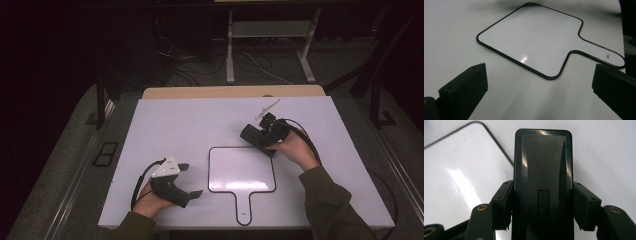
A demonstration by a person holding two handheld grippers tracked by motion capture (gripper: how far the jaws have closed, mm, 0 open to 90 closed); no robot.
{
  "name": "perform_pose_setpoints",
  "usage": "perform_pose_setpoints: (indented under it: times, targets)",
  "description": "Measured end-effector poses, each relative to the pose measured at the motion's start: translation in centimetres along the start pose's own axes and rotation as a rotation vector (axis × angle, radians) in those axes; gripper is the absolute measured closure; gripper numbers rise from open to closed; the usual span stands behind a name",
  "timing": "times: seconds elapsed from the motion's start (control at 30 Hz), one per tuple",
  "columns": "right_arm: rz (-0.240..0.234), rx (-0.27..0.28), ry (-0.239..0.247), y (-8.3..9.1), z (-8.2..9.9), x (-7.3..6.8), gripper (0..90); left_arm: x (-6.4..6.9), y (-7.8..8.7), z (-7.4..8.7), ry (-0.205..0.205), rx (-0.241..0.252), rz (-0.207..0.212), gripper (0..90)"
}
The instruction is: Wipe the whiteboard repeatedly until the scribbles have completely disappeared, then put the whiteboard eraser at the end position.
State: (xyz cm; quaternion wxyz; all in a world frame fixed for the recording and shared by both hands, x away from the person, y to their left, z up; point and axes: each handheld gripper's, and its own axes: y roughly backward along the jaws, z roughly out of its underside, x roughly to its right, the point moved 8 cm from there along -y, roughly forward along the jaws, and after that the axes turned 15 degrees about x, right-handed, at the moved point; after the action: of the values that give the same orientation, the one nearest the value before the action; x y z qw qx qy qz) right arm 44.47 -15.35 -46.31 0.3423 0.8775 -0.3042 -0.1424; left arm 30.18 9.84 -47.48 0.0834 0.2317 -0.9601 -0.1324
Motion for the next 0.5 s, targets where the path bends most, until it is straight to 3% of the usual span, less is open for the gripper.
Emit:
perform_pose_setpoints:
  times: [0.5]
  targets:
    - [0.006, 0.02, -0.025, -1.6, -3.2, 1.5, 38.5, -0.1, -0.1, 0.0, 0.008, 0.007, 0.0, 0.0]
